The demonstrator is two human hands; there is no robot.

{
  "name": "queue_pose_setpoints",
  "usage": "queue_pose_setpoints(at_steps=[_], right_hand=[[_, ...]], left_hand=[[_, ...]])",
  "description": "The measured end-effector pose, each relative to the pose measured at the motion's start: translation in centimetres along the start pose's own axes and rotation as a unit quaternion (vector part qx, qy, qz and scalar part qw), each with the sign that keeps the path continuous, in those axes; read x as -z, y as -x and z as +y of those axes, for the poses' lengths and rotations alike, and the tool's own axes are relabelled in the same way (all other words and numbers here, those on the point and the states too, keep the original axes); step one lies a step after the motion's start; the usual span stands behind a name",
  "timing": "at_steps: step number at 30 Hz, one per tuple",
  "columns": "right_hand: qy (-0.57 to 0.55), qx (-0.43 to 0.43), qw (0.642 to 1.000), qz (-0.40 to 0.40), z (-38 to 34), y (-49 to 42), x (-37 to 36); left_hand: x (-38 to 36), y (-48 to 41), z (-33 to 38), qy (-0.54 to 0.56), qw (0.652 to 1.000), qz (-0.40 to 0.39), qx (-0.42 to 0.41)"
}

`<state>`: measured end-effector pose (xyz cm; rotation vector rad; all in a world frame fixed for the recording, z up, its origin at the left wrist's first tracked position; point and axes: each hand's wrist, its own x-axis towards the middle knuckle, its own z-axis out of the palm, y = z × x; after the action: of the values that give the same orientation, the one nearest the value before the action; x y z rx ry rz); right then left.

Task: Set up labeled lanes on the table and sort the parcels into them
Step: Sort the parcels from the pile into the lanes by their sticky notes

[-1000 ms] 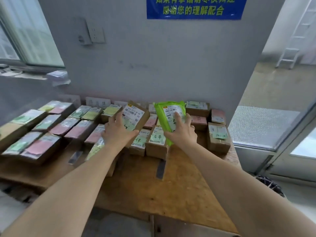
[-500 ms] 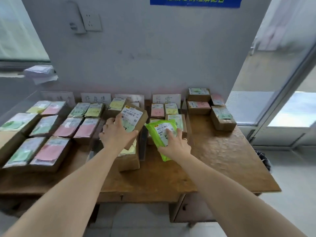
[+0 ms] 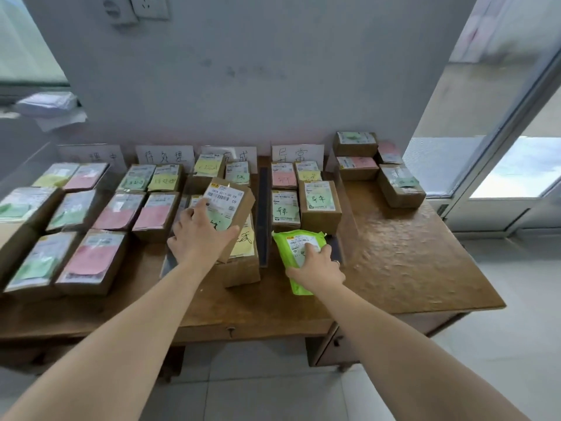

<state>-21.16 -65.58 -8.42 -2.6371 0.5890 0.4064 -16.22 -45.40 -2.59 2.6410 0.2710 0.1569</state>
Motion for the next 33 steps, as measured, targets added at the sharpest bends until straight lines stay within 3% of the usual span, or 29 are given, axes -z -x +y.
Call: queue_pose_setpoints(at_steps=[9,15,21,33], right_hand=[[0.004,0.011,1.000,0.001,-1.0,-2.8,-4.6],[0.062,0.048,0.997,-0.022,-1.4,-3.8,-3.2],[0.037,0.151,0.986,0.060,-3.5,-3.5,-0.9],[0.049,0.270,0.958,0.087,-6.6,-3.6,-0.4]], left_hand=[[-1.1,-0.9,-2.2,-0.002,0.998,0.011,0.063],[-0.5,-0.7,-2.9,-0.031,0.993,0.035,0.104],[0.5,0.3,-4.1,-0.068,0.986,0.032,0.149],[-4.3,2.3,-6.3,-0.093,0.980,-0.022,0.177]])
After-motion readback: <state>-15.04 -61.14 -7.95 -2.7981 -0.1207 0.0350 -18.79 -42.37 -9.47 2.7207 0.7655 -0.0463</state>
